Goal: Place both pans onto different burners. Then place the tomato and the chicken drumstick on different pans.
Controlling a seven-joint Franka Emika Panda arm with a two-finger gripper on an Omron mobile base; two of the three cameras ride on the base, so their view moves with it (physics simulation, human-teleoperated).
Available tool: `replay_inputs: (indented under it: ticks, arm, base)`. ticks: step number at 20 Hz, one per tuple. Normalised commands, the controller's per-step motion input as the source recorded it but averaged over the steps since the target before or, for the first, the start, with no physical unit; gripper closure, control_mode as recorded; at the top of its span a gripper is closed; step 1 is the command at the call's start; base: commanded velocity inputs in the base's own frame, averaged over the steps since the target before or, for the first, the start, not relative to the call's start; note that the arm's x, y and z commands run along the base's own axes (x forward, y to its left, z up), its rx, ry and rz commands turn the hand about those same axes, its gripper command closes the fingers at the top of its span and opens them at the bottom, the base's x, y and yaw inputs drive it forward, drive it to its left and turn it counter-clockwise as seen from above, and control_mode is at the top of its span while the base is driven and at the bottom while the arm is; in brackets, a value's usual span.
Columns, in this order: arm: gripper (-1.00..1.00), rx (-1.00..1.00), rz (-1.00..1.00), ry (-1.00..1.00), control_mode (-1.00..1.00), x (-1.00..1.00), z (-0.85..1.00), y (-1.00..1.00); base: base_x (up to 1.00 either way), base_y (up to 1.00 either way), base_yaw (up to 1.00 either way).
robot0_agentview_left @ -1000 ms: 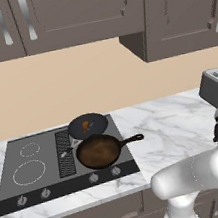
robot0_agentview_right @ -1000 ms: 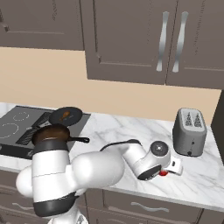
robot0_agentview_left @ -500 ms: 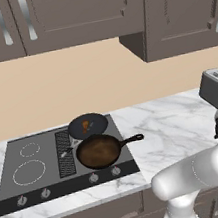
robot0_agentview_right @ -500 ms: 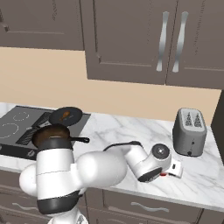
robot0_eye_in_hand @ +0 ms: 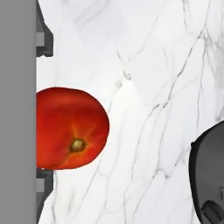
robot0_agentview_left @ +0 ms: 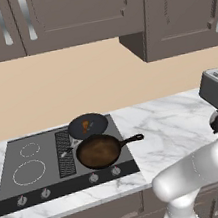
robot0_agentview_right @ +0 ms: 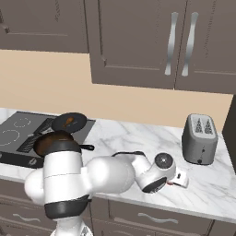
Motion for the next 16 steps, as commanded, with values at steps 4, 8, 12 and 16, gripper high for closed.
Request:
replay_inputs:
  ticks: [4,8,12,16]
  arm:
    - [-1.00,0.00,-0.03,0.01,-1.00,0.31,0.00,-0.21]
    - [-1.00,0.00,-0.02,0.01,-1.00,0.23,0.00,-0.25]
    - [-1.00,0.00,-0.01,0.00,-1.00,0.12,0.00,-0.20]
    - [1.00,0.00,-0.01,0.02,-1.00,-0.01,-0.03,-0.11]
  base:
    - [0.00,0.00,0.00]
    - [0.00,0.00,0.00]
    - [0.00,0.00,0.00]
    - [0.00,0.00,0.00]
